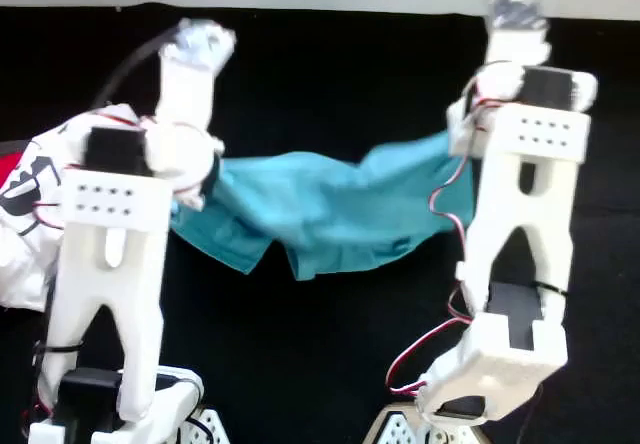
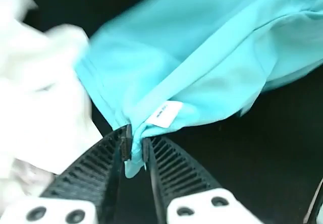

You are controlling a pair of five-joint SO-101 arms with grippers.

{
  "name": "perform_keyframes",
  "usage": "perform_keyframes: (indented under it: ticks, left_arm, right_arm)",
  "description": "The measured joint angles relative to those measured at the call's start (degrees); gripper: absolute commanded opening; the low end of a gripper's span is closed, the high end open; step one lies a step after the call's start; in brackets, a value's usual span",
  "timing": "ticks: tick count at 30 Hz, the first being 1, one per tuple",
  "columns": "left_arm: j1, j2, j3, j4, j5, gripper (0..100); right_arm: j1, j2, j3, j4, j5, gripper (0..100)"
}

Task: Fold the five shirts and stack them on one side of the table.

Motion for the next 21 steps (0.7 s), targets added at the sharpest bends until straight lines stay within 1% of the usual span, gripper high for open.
perform_keyframes:
  ticks: [3, 7, 11, 15, 20, 21]
  left_arm:
    - [0.1, 0.0, 10.9, -3.3, 0.0, 1]
    - [0.1, 0.0, 19.6, -6.5, -0.2, 1]
    - [0.1, 0.0, 24.5, -8.1, -0.2, 1]
    - [0.1, 0.0, 27.3, -8.3, -0.2, 1]
    - [0.1, 0.0, 30.3, -8.3, -5.8, 1]
    - [0.1, 0.0, 30.8, -8.3, -7.0, 1]
  right_arm:
    - [-2.7, 0.0, 6.3, 2.0, 2.2, 0.6]
    - [-4.4, -2.1, 16.1, 2.5, 7.9, 0.6]
    - [-4.4, -7.6, 28.9, -0.5, 14.6, 0.6]
    - [-4.4, -12.5, 43.0, -7.0, 19.8, 0.6]
    - [-4.4, -19.3, 53.8, -9.6, 27.0, 1.2]
    - [-4.4, -20.9, 54.9, -9.7, 28.7, 2.9]
